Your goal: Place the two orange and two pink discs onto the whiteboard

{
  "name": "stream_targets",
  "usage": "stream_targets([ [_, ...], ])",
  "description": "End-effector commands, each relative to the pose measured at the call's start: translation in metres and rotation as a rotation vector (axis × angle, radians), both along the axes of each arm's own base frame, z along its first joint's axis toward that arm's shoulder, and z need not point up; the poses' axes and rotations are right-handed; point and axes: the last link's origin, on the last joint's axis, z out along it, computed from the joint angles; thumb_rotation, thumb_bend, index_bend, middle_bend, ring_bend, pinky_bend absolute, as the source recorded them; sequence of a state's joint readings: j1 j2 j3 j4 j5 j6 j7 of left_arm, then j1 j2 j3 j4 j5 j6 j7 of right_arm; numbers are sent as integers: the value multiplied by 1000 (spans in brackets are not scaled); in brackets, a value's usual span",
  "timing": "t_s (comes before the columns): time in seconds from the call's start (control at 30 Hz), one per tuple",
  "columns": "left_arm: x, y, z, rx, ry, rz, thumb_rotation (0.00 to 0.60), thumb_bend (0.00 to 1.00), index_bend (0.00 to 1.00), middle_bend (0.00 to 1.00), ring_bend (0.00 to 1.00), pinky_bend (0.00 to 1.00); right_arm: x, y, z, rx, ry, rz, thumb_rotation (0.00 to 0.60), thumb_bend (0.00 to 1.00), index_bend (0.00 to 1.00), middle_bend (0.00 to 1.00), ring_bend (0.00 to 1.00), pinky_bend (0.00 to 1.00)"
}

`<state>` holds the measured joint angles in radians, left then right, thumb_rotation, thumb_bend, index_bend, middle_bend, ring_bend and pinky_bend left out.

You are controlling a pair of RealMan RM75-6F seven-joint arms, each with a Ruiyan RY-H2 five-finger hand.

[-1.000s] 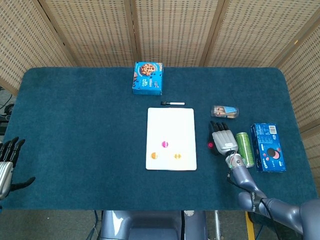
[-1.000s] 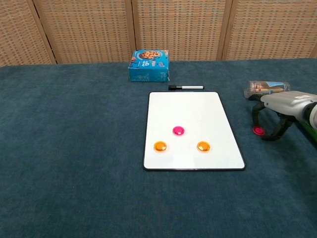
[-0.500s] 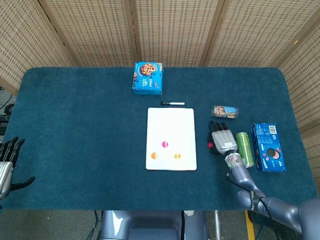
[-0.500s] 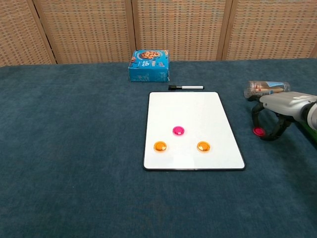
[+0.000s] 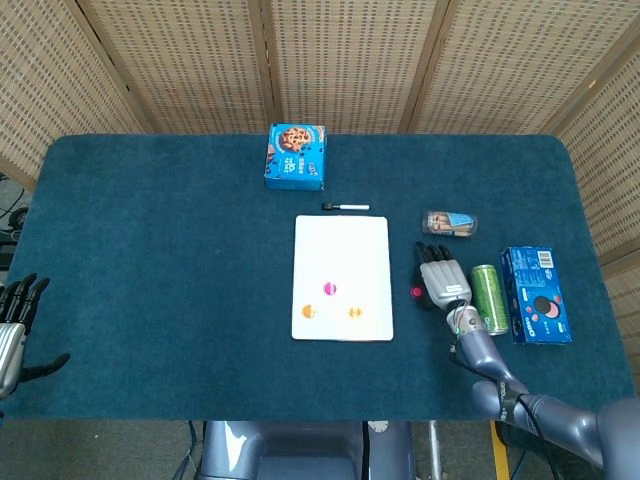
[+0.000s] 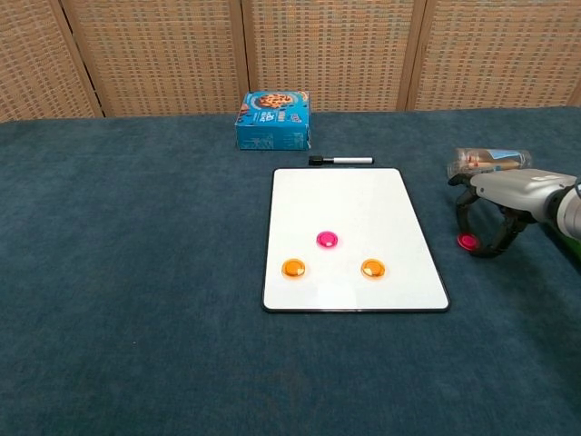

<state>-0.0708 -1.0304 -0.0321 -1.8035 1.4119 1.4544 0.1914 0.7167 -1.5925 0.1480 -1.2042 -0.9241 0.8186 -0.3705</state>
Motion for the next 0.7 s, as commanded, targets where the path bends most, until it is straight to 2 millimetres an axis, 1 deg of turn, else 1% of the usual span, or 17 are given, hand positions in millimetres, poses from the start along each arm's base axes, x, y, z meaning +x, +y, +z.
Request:
stream_targets([
  [0.03, 0, 0, 0, 0, 0, 0, 600, 0, 0, 0, 0, 0, 3, 0, 1, -1, -12, 1, 600, 337, 531, 0, 0, 0],
  [0.23, 0, 0, 0, -3, -1, 0, 600, 0, 0, 0, 0, 0, 13, -1, 1, 0, -23, 21, 600, 337, 531, 0, 0, 0],
  [0.37, 1, 0, -1, -3, -2, -2, 600, 0, 0, 0, 0, 0, 30, -4, -1, 1, -34, 51, 600, 337, 530, 0, 0, 0],
  [0.47, 0, 0, -1, -6, -3, 2, 600, 0, 0, 0, 0, 0, 46, -6, -5, 4, -52, 74, 600, 345, 530, 0, 0, 0],
  [0.6, -1, 1, 0, -4, -7, 4, 600, 0, 0, 0, 0, 0, 67, -9, -14, 13, -57, 99, 600, 358, 531, 0, 0, 0],
  [0.7, -1, 1, 2, 0, -11, 4, 600, 0, 0, 0, 0, 0, 78, -11, -21, 17, -58, 100, 600, 359, 530, 0, 0, 0],
])
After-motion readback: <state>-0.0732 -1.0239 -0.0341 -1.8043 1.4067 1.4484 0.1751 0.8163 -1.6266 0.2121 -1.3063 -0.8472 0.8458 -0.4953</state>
